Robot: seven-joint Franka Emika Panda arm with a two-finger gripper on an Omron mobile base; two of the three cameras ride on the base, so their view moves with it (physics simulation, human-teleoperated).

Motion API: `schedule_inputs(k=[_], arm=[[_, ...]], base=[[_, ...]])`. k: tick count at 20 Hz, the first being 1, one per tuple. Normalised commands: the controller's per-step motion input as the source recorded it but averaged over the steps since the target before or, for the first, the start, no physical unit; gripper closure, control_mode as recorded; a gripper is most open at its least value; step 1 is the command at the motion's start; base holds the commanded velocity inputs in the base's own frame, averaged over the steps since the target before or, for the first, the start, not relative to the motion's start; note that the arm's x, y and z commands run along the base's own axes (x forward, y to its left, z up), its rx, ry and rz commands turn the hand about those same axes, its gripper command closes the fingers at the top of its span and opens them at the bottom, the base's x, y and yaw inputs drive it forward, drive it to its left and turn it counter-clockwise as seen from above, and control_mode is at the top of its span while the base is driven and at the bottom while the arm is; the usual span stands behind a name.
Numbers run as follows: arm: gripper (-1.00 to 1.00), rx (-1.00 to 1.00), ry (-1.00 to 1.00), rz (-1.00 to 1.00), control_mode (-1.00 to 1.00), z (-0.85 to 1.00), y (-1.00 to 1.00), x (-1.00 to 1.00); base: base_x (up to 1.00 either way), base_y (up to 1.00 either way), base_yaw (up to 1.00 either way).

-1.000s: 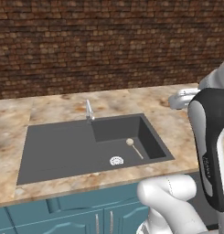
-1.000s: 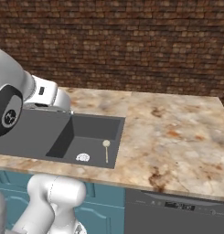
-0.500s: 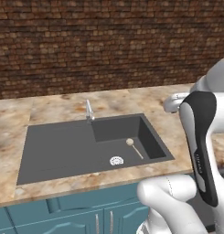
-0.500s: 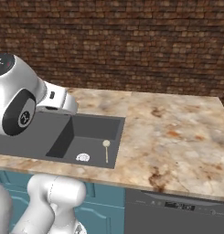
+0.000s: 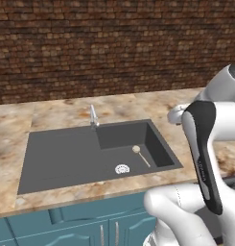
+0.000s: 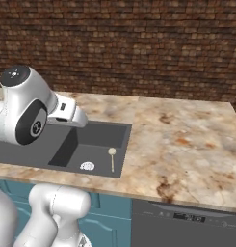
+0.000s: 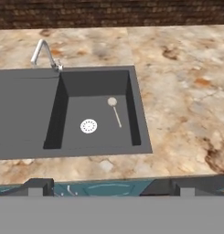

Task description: Pick up the dish brush and dish brush from the sink, and place them back in the cabinet, and close the cabinet door.

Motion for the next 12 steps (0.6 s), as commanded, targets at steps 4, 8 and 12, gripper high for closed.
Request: schedule_inputs(k=[4,8,12], arm=[[-1.00,0.00,0.04,0.00,-1.00,-0.29,-0.01,0.11],[-1.00,0.00,0.04,0.00,-1.00,-0.27,0.00,0.14],[-1.00,0.00,0.04,0.00,-1.00,-0.28,-0.02,0.09]], base=[[0.00,0.00,0.00],[0.00,0.00,0.00],[0.00,0.00,0.00]])
